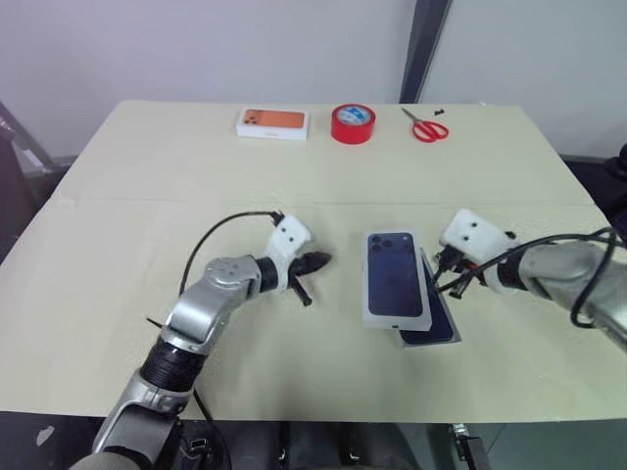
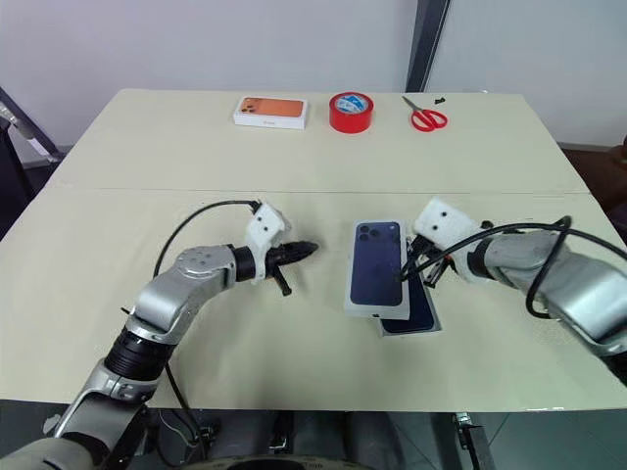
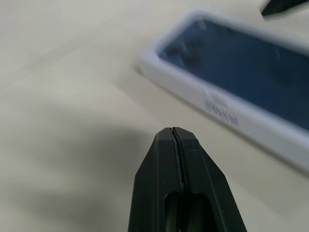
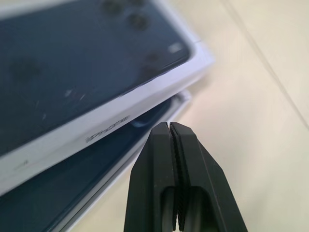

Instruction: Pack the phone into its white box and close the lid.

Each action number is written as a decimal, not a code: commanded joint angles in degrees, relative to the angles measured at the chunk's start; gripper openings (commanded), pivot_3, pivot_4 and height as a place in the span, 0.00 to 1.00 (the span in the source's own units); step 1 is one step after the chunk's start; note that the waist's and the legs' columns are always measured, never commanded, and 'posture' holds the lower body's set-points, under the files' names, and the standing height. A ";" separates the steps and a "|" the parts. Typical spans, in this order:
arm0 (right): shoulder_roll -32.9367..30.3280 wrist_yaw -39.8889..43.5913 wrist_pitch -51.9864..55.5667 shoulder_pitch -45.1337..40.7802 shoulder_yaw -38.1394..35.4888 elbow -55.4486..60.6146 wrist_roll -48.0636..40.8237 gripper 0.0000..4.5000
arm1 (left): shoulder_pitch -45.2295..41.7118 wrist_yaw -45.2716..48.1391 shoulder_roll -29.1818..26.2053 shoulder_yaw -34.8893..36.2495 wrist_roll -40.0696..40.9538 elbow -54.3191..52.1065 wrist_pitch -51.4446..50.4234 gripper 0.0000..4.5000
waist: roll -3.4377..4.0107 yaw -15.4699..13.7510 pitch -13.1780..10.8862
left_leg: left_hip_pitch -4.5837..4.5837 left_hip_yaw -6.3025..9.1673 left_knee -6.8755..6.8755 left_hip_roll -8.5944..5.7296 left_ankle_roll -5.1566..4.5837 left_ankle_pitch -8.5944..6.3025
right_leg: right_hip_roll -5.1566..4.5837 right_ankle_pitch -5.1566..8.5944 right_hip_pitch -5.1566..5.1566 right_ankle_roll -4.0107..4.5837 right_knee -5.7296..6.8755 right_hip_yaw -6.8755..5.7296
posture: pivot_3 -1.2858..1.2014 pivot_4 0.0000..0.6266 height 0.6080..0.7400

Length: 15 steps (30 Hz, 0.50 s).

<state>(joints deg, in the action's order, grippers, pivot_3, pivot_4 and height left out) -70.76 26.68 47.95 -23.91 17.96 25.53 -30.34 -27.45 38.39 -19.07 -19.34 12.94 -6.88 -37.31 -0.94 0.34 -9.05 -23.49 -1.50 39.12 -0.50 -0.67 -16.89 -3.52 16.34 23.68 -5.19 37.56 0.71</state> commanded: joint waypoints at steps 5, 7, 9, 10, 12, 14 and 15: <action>4.20 5.05 1.73 0.39 -2.55 3.12 5.28 0.01 | -4.36 2.57 4.03 -4.50 -1.59 2.33 0.90 0.00 | 0.01 0.14 0.00 | 0.00 0.01 -0.01 0.00 0.01 0.00 | -0.01 0.00 0.01 0.00 0.01 0.00 | 0.52 0.24 0.88; 4.46 6.01 2.57 1.06 -3.73 4.04 5.84 0.01 | -4.84 3.61 4.96 -4.78 -0.77 1.93 0.66 0.00 | 0.02 0.19 0.01 | 0.01 0.01 -0.02 0.00 0.01 0.00 | -0.01 0.00 0.02 0.00 0.01 0.00 | 0.52 0.24 0.88; 4.29 7.13 3.27 1.87 -5.17 4.64 6.25 0.01 | -4.99 4.80 5.46 -4.56 0.39 1.03 0.14 0.00 | 0.02 0.16 0.01 | 0.01 0.01 -0.02 0.01 0.01 0.00 | -0.02 0.00 0.01 0.00 0.01 0.00 | 0.52 0.24 0.88; 4.14 7.68 3.42 2.35 -5.85 4.88 6.43 0.01 | -4.97 5.56 5.51 -4.60 0.89 0.45 -0.09 0.00 | 0.02 0.14 0.01 | 0.01 0.01 -0.01 0.01 0.01 0.00 | -0.02 0.00 0.01 0.00 0.01 0.00 | 0.52 0.24 0.88; 4.03 8.66 3.77 3.37 -7.16 5.40 6.93 0.01 | -4.71 7.32 5.29 -5.00 1.59 -0.82 -0.48 0.00 | 0.02 0.09 0.01 | 0.01 0.01 -0.01 0.00 0.01 0.00 | -0.03 0.00 0.00 0.00 0.01 0.00 | 0.52 0.24 0.88; 3.86 9.67 4.58 4.25 -8.48 5.91 6.98 0.01 | -4.64 8.81 5.05 -5.76 1.94 -1.66 -0.88 0.00 | 0.01 0.09 0.01 | 0.01 0.01 -0.01 0.00 0.01 -0.01 | -0.03 0.00 0.00 0.00 0.01 0.00 | 0.52 0.24 0.88; 3.86 10.07 4.82 4.47 -8.90 6.05 7.09 0.01 | -4.69 9.19 5.05 -5.92 1.96 -1.81 -1.03 0.00 | 0.02 0.10 0.01 | 0.01 0.01 -0.01 0.00 0.01 -0.01 | -0.04 0.00 0.00 0.00 0.01 0.00 | 0.52 0.24 0.88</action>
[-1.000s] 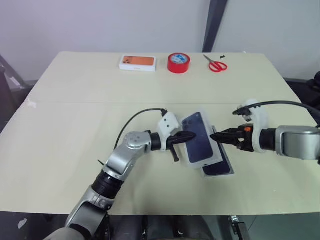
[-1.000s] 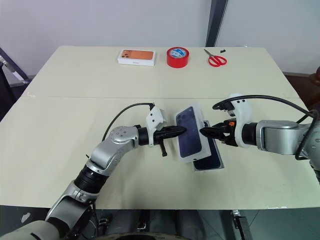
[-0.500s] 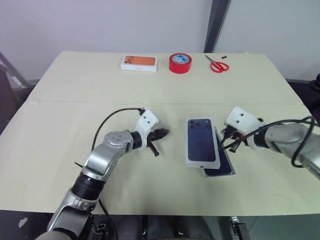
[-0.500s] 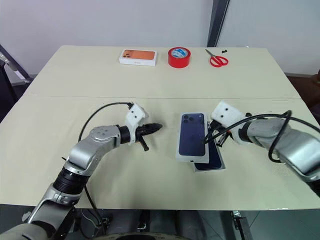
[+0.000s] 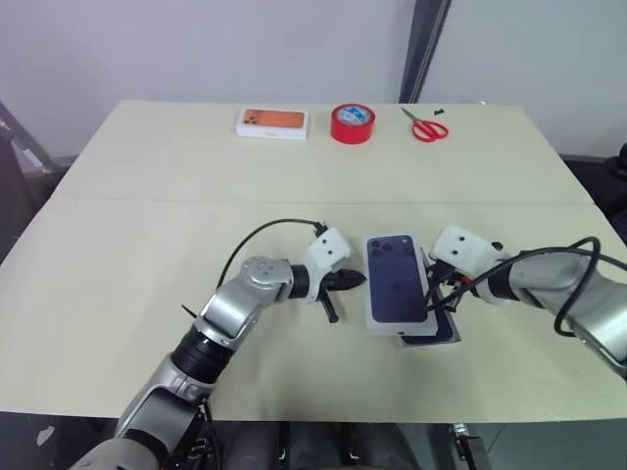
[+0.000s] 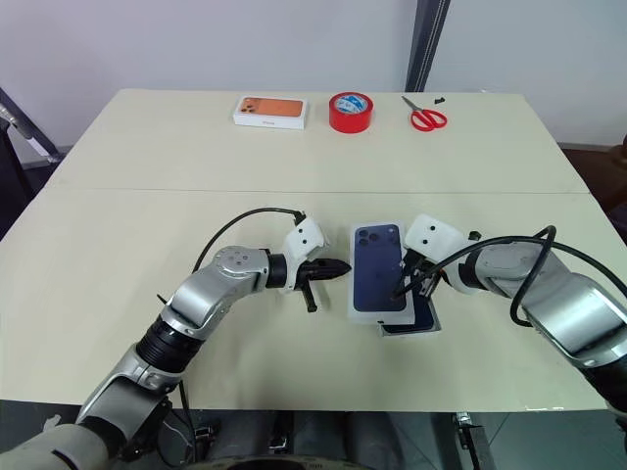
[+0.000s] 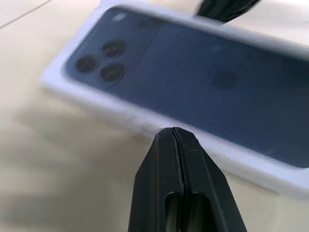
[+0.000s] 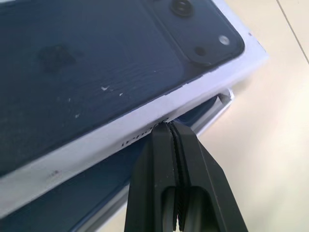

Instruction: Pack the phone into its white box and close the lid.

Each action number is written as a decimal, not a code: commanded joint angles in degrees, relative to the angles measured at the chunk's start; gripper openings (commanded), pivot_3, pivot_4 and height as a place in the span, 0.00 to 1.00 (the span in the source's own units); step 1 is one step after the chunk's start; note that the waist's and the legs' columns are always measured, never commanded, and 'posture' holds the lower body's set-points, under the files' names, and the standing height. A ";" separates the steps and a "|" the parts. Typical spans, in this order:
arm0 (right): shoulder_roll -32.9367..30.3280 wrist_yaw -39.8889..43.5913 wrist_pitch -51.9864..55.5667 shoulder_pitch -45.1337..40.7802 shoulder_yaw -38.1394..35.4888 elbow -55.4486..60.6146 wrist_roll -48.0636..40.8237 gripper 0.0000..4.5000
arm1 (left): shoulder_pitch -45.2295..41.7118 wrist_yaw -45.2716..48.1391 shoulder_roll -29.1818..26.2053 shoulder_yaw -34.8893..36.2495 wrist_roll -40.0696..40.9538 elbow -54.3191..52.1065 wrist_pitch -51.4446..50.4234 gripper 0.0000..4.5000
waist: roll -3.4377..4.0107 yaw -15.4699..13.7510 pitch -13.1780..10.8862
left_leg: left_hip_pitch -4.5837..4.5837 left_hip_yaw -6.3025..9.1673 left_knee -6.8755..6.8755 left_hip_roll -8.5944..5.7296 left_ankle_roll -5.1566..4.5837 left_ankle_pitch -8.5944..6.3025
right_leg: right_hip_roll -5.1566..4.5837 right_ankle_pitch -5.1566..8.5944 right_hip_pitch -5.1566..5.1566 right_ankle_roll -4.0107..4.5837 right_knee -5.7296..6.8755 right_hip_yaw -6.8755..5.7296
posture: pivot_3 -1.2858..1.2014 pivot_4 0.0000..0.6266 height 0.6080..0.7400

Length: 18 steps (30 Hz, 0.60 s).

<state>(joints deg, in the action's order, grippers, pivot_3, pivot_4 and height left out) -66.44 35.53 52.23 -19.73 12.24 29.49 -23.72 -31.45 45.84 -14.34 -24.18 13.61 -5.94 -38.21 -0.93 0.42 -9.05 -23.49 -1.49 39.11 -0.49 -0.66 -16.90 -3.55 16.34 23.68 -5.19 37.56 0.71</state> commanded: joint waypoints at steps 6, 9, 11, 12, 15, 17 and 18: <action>-1.26 3.13 1.08 3.22 -5.61 2.92 1.75 0.01 | -1.76 2.81 1.30 -2.36 1.01 -2.13 0.02 0.00 | 0.00 0.03 0.00 | 0.01 0.00 0.00 0.00 0.00 0.00 | 0.00 0.00 0.00 0.00 0.00 0.00 | 0.52 0.24 0.88; -0.66 3.01 1.79 3.76 -6.33 3.31 2.55 0.01 | -2.22 2.72 1.42 -1.09 1.10 -1.82 0.42 0.00 | 0.00 0.05 0.00 | 0.01 -0.01 0.01 0.00 0.00 0.00 | 0.00 0.00 -0.01 0.00 0.00 0.00 | 0.52 0.24 0.88; -0.24 2.89 2.33 3.89 -6.64 3.53 2.92 0.01 | -2.54 1.92 0.95 0.93 1.29 -1.84 0.31 0.00 | 0.00 0.14 0.00 | 0.02 -0.01 0.00 0.00 0.00 0.00 | 0.00 0.00 -0.01 0.00 0.01 0.00 | 0.52 0.24 0.88; -0.12 2.91 2.51 4.03 -6.80 3.67 3.15 0.01 | -2.61 1.45 0.62 1.99 1.41 -2.02 0.16 0.00 | 0.01 0.14 0.00 | 0.02 0.00 0.01 0.00 0.00 0.00 | 0.01 0.00 0.00 0.00 0.01 0.00 | 0.52 0.24 0.88; 0.24 2.64 2.90 4.30 -7.15 3.74 3.88 0.01 | -2.77 0.01 -1.14 4.31 0.67 -2.18 -0.49 0.00 | 0.00 0.15 0.00 | 0.02 0.00 0.01 0.00 0.00 0.00 | 0.01 0.00 0.00 0.00 0.02 -0.01 | 0.52 0.24 0.88; 0.44 2.53 3.06 4.24 -7.21 3.65 4.28 0.01 | -2.57 -0.16 -2.81 4.25 -0.16 -2.25 -0.58 0.00 | 0.01 0.14 0.00 | 0.02 -0.01 0.01 0.00 0.00 0.00 | 0.01 0.00 0.00 0.00 0.02 -0.01 | 0.52 0.24 0.88; 0.51 2.49 3.06 4.14 -7.15 3.53 4.56 0.01 | -2.31 -0.07 -4.17 3.60 -1.11 -2.22 -0.40 0.00 | 0.01 0.12 0.00 | 0.03 -0.01 0.01 0.00 0.00 0.00 | 0.01 0.00 -0.01 0.00 0.02 -0.01 | 0.52 0.24 0.88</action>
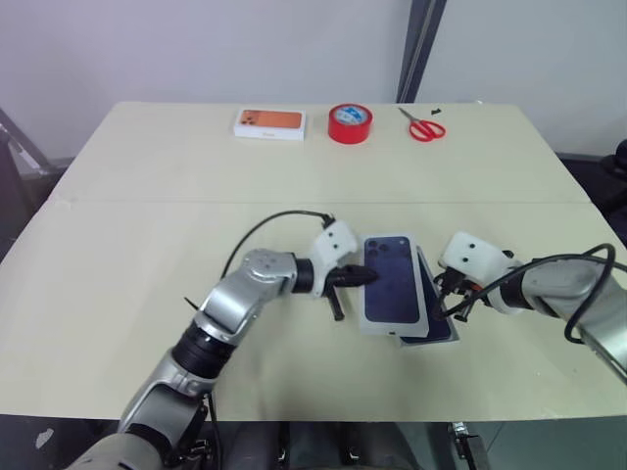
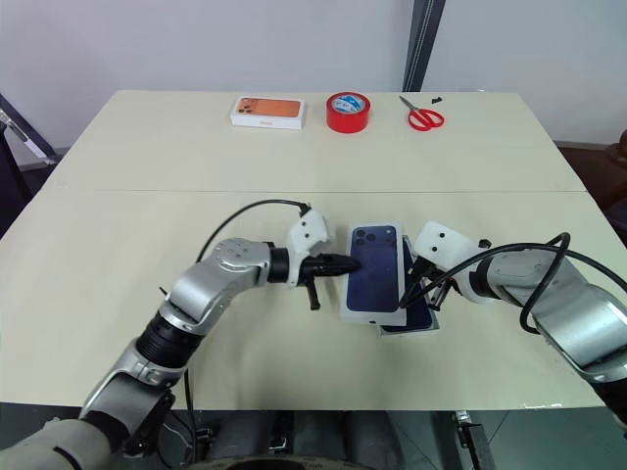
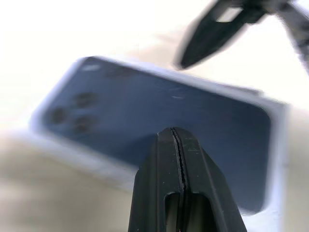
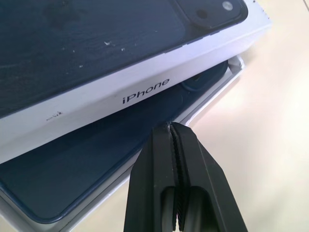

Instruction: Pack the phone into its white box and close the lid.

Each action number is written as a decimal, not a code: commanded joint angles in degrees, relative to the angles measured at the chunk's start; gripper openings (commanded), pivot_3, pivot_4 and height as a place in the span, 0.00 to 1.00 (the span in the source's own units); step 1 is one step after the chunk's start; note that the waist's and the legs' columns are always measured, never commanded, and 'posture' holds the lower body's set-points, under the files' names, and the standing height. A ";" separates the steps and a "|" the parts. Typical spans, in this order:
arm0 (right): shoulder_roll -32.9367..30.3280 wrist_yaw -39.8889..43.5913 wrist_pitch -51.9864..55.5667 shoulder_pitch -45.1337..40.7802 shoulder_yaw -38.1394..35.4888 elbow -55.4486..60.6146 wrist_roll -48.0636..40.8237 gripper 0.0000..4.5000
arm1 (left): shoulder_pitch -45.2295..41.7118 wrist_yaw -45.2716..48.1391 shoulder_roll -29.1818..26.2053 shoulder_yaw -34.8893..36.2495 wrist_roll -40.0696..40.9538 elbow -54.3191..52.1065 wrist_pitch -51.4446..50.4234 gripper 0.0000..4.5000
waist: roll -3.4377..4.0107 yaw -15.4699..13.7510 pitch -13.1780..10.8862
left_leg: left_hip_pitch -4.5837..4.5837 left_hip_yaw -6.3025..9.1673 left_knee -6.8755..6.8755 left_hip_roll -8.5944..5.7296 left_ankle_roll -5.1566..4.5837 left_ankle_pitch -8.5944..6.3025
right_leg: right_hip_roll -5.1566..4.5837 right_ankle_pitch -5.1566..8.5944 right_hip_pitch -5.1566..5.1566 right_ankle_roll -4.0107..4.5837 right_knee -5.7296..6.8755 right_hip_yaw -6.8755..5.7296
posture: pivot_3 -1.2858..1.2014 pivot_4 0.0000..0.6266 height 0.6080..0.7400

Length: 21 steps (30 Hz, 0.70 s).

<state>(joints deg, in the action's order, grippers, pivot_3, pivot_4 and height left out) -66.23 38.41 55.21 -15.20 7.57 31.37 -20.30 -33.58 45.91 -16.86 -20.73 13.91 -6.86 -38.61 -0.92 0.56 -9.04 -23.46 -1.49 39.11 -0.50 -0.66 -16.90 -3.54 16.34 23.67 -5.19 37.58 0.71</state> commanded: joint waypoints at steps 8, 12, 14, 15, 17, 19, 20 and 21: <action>2.20 -0.12 0.36 -1.93 -1.29 1.13 2.17 0.01 | -0.59 0.88 -1.32 -5.52 -4.59 3.21 1.10 0.00 | -0.01 -0.54 0.00 | -0.02 0.00 0.02 -0.04 0.00 0.00 | -0.01 0.00 -0.01 0.00 -0.02 0.00 | 0.52 0.24 0.88; 2.80 0.27 1.20 -2.21 -0.98 2.06 2.08 0.01 | -1.33 1.80 2.14 -6.57 -4.10 4.86 1.29 0.00 | -0.01 -1.19 0.00 | -0.02 -0.01 0.02 -0.04 0.00 0.00 | -0.01 0.00 -0.01 0.00 -0.02 0.00 | 0.52 0.24 0.88; 2.95 0.30 1.60 -2.00 -1.04 2.62 2.07 0.01 | -1.33 2.57 3.01 -6.70 -3.82 4.40 1.67 0.00 | 0.00 -1.15 0.00 | -0.02 -0.01 0.03 -0.04 0.00 0.00 | -0.01 0.00 -0.01 0.00 -0.02 0.00 | 0.52 0.24 0.88; 3.04 0.33 1.85 -1.90 -1.10 2.86 2.04 0.01 | -1.30 2.98 3.41 -6.58 -3.32 3.94 1.56 0.00 | 0.00 -1.09 0.00 | -0.02 -0.01 0.02 -0.04 0.00 0.00 | -0.01 0.00 0.00 0.00 -0.02 0.00 | 0.52 0.24 0.88; 3.14 0.43 2.29 -1.67 -1.33 3.35 1.93 0.01 | -1.16 3.73 3.83 -6.44 -2.63 3.08 1.28 0.00 | 0.01 -1.13 0.00 | -0.01 -0.01 0.02 -0.04 0.00 0.00 | -0.01 0.00 0.00 0.00 -0.01 0.01 | 0.52 0.24 0.88; 3.06 0.67 2.78 -1.33 -1.86 3.91 1.66 0.01 | -0.86 4.57 3.80 -6.65 -2.37 2.21 1.42 0.00 | 0.01 -1.20 0.00 | -0.02 -0.01 0.02 -0.04 0.00 0.00 | -0.01 0.00 -0.01 0.00 -0.01 0.00 | 0.52 0.24 0.88; 2.89 0.87 2.97 -1.09 -2.24 4.18 1.53 0.01 | -0.68 4.94 3.78 -6.76 -2.27 1.74 1.58 0.00 | 0.01 -1.21 0.00 | -0.02 -0.01 0.03 -0.04 0.00 0.00 | -0.01 0.00 -0.01 0.00 -0.02 0.00 | 0.52 0.24 0.88; 2.69 1.09 3.12 -0.85 -2.57 4.39 1.42 0.01 | -0.55 5.25 3.80 -6.78 -2.11 1.36 1.64 0.00 | 0.01 -1.22 0.00 | -0.02 -0.01 0.03 -0.04 0.00 0.00 | -0.01 0.00 -0.01 0.00 -0.02 0.01 | 0.52 0.24 0.88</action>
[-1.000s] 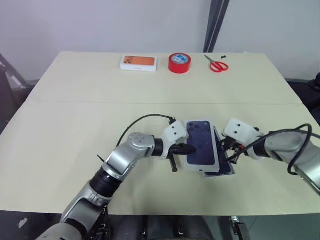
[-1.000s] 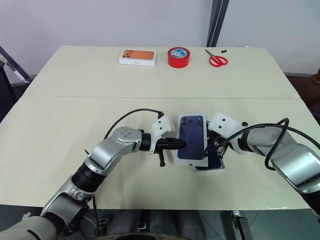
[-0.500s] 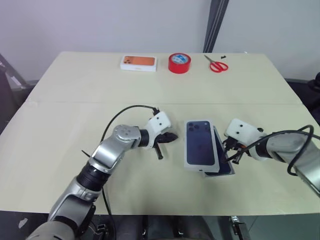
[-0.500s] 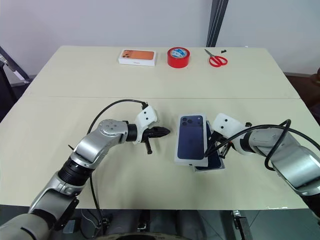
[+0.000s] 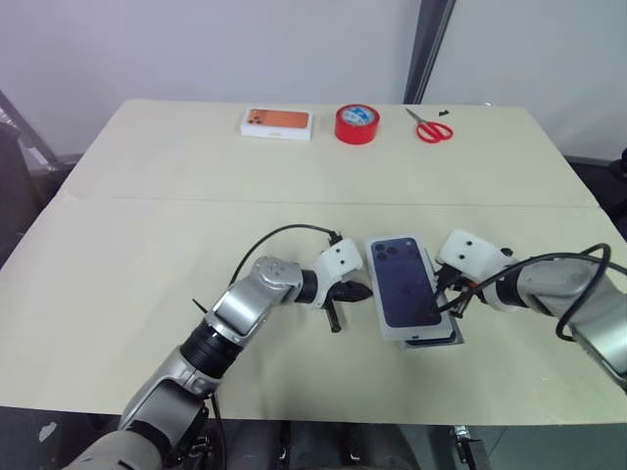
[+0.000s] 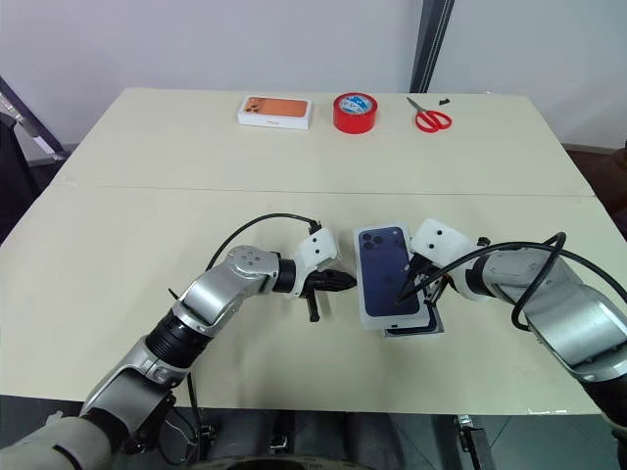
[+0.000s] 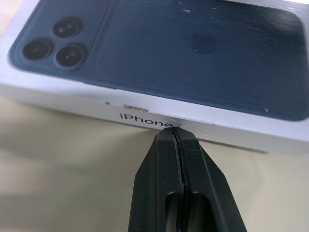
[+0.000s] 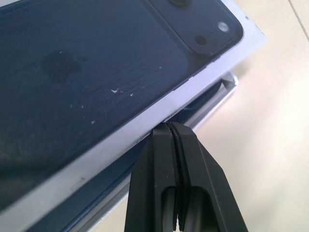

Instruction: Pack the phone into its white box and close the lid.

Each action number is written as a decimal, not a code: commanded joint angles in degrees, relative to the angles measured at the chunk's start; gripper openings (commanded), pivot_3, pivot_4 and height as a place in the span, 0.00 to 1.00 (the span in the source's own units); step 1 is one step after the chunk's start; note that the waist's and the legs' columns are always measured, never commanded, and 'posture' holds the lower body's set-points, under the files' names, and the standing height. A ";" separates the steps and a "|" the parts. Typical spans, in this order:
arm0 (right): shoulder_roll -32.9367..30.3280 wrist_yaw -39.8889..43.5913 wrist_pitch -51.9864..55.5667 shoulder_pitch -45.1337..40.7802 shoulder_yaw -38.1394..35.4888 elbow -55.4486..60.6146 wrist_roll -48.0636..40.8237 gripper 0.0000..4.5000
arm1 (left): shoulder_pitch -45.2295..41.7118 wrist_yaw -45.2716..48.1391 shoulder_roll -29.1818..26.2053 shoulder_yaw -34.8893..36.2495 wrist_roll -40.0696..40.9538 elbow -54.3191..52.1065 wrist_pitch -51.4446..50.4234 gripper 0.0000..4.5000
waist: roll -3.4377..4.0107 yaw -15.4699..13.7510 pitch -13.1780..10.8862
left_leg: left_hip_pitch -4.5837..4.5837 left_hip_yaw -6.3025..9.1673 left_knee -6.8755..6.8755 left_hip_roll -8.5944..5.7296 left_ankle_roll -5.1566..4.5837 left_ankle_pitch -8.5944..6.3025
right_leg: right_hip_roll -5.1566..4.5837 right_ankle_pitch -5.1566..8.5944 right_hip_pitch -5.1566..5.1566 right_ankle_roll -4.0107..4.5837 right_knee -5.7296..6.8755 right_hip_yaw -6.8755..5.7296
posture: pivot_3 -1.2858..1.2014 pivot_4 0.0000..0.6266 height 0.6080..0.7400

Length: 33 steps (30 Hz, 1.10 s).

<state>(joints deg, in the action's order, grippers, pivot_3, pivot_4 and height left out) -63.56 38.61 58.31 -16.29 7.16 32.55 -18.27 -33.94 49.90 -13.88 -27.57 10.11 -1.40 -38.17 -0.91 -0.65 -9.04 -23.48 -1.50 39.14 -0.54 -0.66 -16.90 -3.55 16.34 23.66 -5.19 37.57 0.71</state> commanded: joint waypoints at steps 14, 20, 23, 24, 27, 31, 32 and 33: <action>-1.70 2.00 0.64 5.17 -5.03 4.44 0.38 0.01 | -2.08 2.82 2.40 -0.79 0.93 -2.73 1.65 0.00 | 0.00 -0.02 0.00 | 0.00 0.00 0.00 0.00 0.00 0.00 | 0.01 0.00 -0.01 0.00 0.00 0.00 | 0.52 0.24 0.88; -0.83 0.94 1.01 6.16 -5.69 3.92 1.28 0.01 | -3.03 3.21 2.81 -1.39 0.57 -1.47 2.18 0.00 | 0.00 0.00 0.00 | 0.00 -0.01 0.01 -0.01 0.00 0.00 | 0.02 0.00 -0.01 0.00 0.00 0.00 | 0.52 0.24 0.88; -0.48 0.43 0.86 6.40 -5.59 3.27 1.78 0.01 | -3.14 3.32 2.76 -1.52 0.39 -1.01 2.39 0.00 | 0.00 0.00 0.00 | 0.00 0.00 0.01 -0.01 0.00 0.00 | 0.03 0.00 -0.01 0.00 0.00 0.00 | 0.52 0.24 0.88; -0.40 0.31 0.72 6.45 -5.49 3.02 1.97 0.01 | -3.15 3.34 2.72 -1.55 0.34 -0.89 2.48 0.00 | 0.00 0.00 0.00 | 0.00 -0.01 0.01 -0.01 0.00 0.00 | 0.03 0.00 -0.01 0.00 0.00 0.00 | 0.52 0.24 0.88; 0.14 -0.07 0.61 6.13 -5.21 2.30 2.47 0.01 | -3.14 3.04 2.61 -1.49 0.10 -0.38 2.50 0.00 | 0.00 -0.01 0.00 | 0.00 -0.01 0.01 -0.01 0.00 0.00 | 0.03 0.00 -0.01 0.00 0.00 0.00 | 0.52 0.24 0.88; 0.66 -0.25 0.30 5.72 -4.85 1.36 3.04 0.01 | -3.13 2.94 2.62 -1.41 0.11 0.03 2.43 0.00 | 0.00 -0.01 0.00 | 0.00 -0.01 0.01 -0.01 0.00 0.00 | 0.03 0.00 -0.02 0.00 0.00 0.00 | 0.52 0.24 0.88; 0.65 -0.23 0.15 5.89 -4.82 1.23 3.17 0.01 | -3.09 2.96 2.62 -1.43 0.12 0.03 2.46 0.00 | 0.00 -0.01 0.00 | 0.00 -0.01 0.01 -0.01 0.00 0.00 | 0.03 0.00 -0.01 0.00 0.00 0.00 | 0.52 0.24 0.88; 0.63 -0.21 0.08 6.10 -4.88 1.22 3.24 0.01 | -3.06 2.96 2.64 -1.42 0.16 0.04 2.43 0.00 | 0.00 -0.01 0.00 | 0.01 -0.01 0.01 -0.01 0.00 0.00 | 0.03 0.00 -0.01 0.00 0.00 0.00 | 0.52 0.24 0.88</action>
<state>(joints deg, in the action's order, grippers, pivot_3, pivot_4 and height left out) -63.26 38.52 59.36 -9.77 2.86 33.28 -15.76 -35.96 52.74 -12.12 -28.59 10.41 -0.56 -36.93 -0.91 -0.66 -9.04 -23.47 -1.51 39.15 -0.55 -0.66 -16.90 -3.51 16.34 23.65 -5.20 37.57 0.71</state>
